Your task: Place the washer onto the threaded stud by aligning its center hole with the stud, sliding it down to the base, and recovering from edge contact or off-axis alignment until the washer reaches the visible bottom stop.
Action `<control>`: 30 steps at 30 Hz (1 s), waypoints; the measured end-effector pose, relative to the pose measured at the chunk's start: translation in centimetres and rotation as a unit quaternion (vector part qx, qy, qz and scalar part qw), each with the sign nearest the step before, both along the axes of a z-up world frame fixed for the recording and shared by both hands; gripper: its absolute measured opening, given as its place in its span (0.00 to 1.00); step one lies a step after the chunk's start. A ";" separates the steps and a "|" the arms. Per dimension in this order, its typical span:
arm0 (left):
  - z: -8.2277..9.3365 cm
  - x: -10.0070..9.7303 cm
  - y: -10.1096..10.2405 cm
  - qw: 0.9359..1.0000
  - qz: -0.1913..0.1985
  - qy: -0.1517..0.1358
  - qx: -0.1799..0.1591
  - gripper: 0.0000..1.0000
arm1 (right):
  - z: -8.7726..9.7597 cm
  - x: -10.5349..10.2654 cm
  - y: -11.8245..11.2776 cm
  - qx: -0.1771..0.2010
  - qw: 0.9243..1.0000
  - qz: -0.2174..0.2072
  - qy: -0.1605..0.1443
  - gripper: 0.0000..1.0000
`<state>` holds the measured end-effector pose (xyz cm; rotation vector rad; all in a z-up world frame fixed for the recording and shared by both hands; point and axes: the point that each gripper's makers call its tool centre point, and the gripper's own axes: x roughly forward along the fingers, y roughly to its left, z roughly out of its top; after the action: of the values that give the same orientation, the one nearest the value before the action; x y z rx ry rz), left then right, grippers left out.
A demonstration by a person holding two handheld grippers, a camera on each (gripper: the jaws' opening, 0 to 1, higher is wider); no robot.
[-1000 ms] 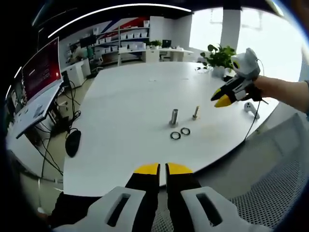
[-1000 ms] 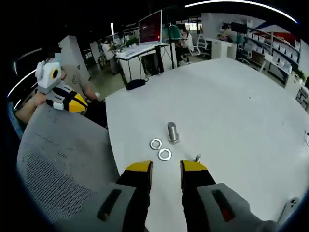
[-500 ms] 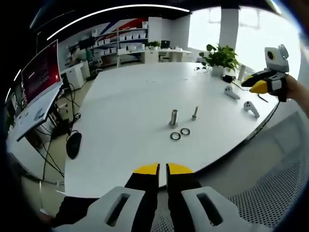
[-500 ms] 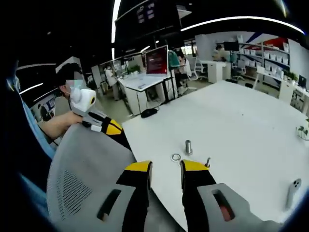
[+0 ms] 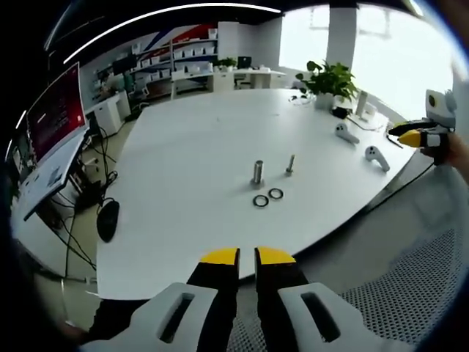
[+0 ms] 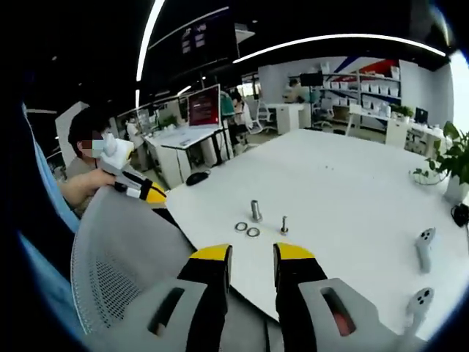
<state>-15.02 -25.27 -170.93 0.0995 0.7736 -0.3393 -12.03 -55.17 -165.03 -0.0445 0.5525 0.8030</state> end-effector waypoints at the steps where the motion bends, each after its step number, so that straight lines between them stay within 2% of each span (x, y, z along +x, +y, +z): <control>1: 0.0 0.0 0.0 1.000 -0.001 -0.001 0.000 0.05 | -0.4 -0.2 -0.1 -0.001 1.000 -0.008 0.005 0.25; 4: 0.1 0.0 0.0 1.000 0.000 -0.004 0.001 0.06 | -1.1 -1.1 0.4 -0.002 1.000 -0.014 0.015 0.25; 6: 0.1 -0.1 -0.1 1.000 0.000 -0.003 0.001 0.06 | -1.9 -1.4 0.2 -0.021 0.999 -0.031 0.025 0.25; 9: 0.1 -0.2 -0.3 1.000 -0.008 -0.003 0.004 0.06 | -2.6 -1.7 0.5 -0.025 0.999 -0.035 0.025 0.25; 13: -0.1 -0.2 -0.2 1.000 -0.008 0.001 0.003 0.06 | -4.2 -2.3 0.7 -0.037 0.997 -0.047 0.052 0.24; 16: -0.5 -0.5 -0.1 1.000 -0.008 0.014 0.003 0.06 | -4.6 -1.8 -0.4 -0.069 0.995 -0.066 0.041 0.23; 22: -0.5 -0.4 0.0 1.000 -0.004 0.015 0.005 0.05 | -4.6 -1.8 -0.3 -0.056 0.995 -0.070 0.045 0.23; 26: -0.4 -0.2 0.0 1.000 -0.001 0.008 0.006 0.05 | -5.0 -2.0 -0.3 -0.043 0.994 -0.073 0.067 0.23; 30: -0.7 -0.5 -0.1 1.000 -0.012 0.017 0.011 0.05 | -5.2 -2.5 0.0 -0.022 0.993 -0.070 0.088 0.23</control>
<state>-15.47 -25.36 -171.60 0.1242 0.8115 -0.3548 -14.54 -55.20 -170.22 0.0242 0.7334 0.6616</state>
